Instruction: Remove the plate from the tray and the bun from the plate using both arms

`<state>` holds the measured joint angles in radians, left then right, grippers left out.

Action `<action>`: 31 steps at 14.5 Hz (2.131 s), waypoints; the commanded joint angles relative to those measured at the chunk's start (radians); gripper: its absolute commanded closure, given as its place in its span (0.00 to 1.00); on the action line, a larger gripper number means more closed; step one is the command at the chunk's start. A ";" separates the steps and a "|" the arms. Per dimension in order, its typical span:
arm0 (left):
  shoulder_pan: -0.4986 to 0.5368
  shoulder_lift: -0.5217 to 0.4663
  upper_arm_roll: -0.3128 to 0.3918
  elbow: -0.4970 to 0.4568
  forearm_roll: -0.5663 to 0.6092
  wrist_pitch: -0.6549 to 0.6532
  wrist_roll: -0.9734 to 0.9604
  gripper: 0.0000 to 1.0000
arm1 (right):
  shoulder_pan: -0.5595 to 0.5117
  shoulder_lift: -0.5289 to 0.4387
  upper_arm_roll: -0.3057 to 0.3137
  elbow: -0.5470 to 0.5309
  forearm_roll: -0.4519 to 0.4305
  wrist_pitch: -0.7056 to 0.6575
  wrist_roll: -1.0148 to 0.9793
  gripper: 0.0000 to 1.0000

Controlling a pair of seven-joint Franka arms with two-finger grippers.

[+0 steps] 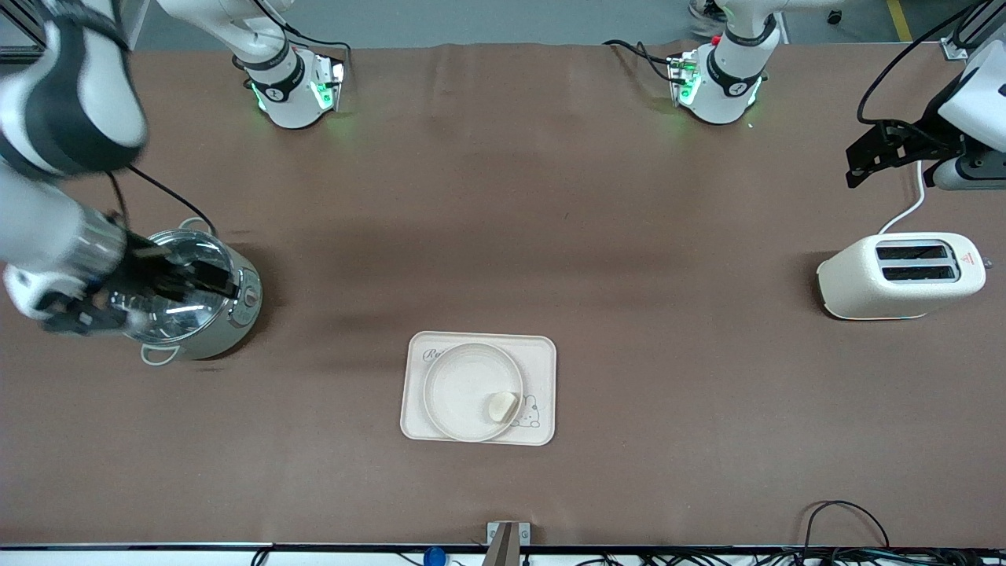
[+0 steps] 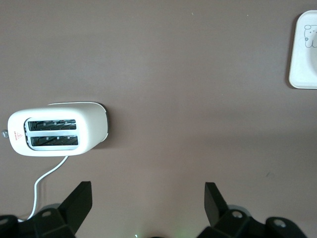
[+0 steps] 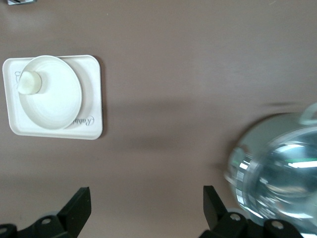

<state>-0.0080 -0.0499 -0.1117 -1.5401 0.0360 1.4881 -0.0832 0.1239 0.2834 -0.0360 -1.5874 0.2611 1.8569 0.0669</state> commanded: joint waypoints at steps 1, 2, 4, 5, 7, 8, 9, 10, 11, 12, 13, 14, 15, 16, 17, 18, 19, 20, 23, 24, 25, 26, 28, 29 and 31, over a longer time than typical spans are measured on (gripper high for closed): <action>0.008 0.007 0.003 0.025 -0.019 -0.025 0.022 0.00 | 0.060 0.139 -0.007 0.026 0.108 0.109 0.048 0.00; 0.019 0.007 0.003 0.025 -0.019 -0.025 0.023 0.00 | 0.086 0.189 -0.007 0.026 0.145 0.163 0.053 0.00; 0.019 0.007 0.003 0.025 -0.019 -0.025 0.023 0.00 | 0.150 0.308 -0.007 0.037 0.217 0.285 0.112 0.00; 0.019 0.007 0.003 0.025 -0.019 -0.025 0.023 0.00 | 0.190 0.347 -0.007 0.038 0.217 0.336 0.140 0.00; 0.019 0.005 0.003 0.023 -0.019 -0.026 0.023 0.00 | 0.250 0.393 -0.007 0.041 0.216 0.453 0.184 0.00; 0.019 0.005 0.003 0.022 -0.019 -0.026 0.023 0.00 | 0.272 0.419 -0.007 0.044 0.216 0.496 0.223 0.00; 0.019 0.005 0.003 0.021 -0.019 -0.026 0.023 0.00 | 0.298 0.443 -0.007 0.061 0.213 0.519 0.256 0.00; 0.019 0.007 0.003 0.021 -0.019 -0.026 0.023 0.00 | 0.322 0.471 -0.009 0.079 0.208 0.533 0.283 0.01; 0.019 0.007 0.003 0.021 -0.019 -0.026 0.023 0.00 | 0.347 0.490 -0.010 0.095 0.207 0.556 0.290 0.06; 0.019 0.007 0.003 0.020 -0.019 -0.026 0.022 0.00 | 0.353 0.508 -0.012 0.101 0.205 0.577 0.291 0.10; 0.019 0.005 0.003 0.020 -0.021 -0.026 0.022 0.00 | 0.358 0.522 -0.012 0.103 0.205 0.600 0.289 0.15; 0.019 0.007 0.001 0.020 -0.019 -0.026 0.022 0.00 | 0.358 0.531 -0.012 0.104 0.205 0.611 0.287 0.23; 0.019 0.007 0.001 0.020 -0.019 -0.026 0.023 0.00 | 0.358 0.539 -0.012 0.107 0.205 0.614 0.289 0.30; 0.019 0.007 0.001 0.018 -0.019 -0.026 0.023 0.00 | 0.358 0.545 -0.012 0.115 0.205 0.614 0.289 0.38; 0.017 0.007 0.001 0.018 -0.019 -0.026 0.023 0.00 | 0.358 0.546 -0.010 0.116 0.205 0.614 0.290 0.47; 0.019 0.007 0.001 0.017 -0.019 -0.026 0.023 0.00 | 0.358 0.551 -0.012 0.116 0.207 0.616 0.291 0.54; 0.019 0.007 0.001 0.017 -0.019 -0.026 0.023 0.00 | 0.358 0.553 -0.010 0.116 0.207 0.620 0.292 0.58; 0.019 0.007 0.001 0.015 -0.019 -0.026 0.023 0.00 | 0.358 0.554 -0.010 0.116 0.208 0.630 0.291 0.58; 0.019 0.007 0.001 0.014 -0.019 -0.026 0.023 0.00 | 0.359 0.571 -0.010 0.129 0.208 0.640 0.292 0.68; 0.019 0.007 0.001 0.014 -0.019 -0.026 0.023 0.00 | 0.359 0.579 -0.010 0.138 0.208 0.640 0.292 0.71; 0.019 0.007 0.001 0.014 -0.019 -0.026 0.023 0.00 | 0.359 0.588 -0.010 0.145 0.210 0.648 0.292 0.73; 0.017 0.007 0.001 0.014 -0.019 -0.026 0.023 0.00 | 0.359 0.597 -0.010 0.156 0.210 0.651 0.292 0.73; 0.017 0.007 0.001 0.011 -0.019 -0.026 0.023 0.00 | 0.358 0.605 -0.010 0.171 0.210 0.653 0.292 0.80; 0.017 0.007 0.001 0.011 -0.019 -0.026 0.022 0.00 | 0.358 0.605 -0.010 0.178 0.211 0.653 0.301 0.87; 0.017 0.007 0.001 0.011 -0.019 -0.026 0.023 0.00 | 0.358 0.605 -0.010 0.188 0.210 0.653 0.320 0.98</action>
<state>0.0050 -0.0456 -0.1105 -1.5407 0.0360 1.4782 -0.0822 0.4802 0.8751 -0.0448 -1.4301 0.4574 2.5115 0.3665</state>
